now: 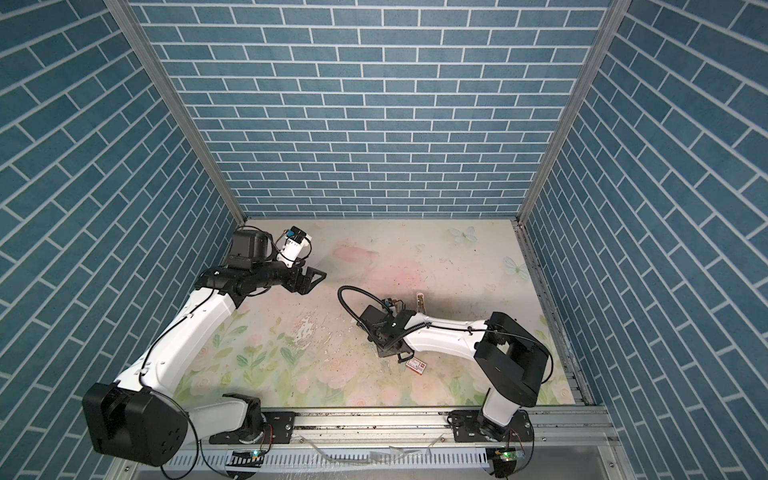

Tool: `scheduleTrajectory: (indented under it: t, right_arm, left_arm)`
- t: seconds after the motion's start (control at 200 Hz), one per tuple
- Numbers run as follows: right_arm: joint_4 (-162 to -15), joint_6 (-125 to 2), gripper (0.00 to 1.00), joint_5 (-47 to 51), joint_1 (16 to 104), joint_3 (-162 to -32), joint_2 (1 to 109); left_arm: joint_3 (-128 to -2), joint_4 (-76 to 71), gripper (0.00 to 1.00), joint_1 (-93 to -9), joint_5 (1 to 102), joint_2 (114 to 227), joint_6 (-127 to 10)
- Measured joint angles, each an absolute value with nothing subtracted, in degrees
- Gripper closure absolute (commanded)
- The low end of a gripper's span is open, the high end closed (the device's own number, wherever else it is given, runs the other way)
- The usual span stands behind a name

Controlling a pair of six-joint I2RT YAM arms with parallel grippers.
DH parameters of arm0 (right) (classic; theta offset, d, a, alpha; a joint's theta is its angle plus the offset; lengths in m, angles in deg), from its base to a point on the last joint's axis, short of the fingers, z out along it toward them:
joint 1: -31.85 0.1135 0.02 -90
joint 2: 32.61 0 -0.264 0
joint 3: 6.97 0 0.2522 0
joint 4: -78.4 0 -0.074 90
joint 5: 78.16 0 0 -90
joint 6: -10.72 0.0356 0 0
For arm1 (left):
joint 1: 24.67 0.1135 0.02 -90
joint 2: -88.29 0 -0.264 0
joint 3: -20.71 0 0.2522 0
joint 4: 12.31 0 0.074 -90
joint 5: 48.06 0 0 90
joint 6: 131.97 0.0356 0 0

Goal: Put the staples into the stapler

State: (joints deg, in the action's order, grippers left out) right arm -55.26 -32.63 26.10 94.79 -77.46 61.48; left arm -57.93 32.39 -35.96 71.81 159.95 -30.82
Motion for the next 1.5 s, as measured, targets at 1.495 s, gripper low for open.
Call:
scheduleTrajectory:
  t: [1.495]
  right_arm:
    - [-75.0, -44.6, 0.9, 26.9, 71.8, -64.5, 49.1]
  left_arm:
    - [-58.8, 33.0, 0.1, -35.9, 73.5, 161.6, -29.6]
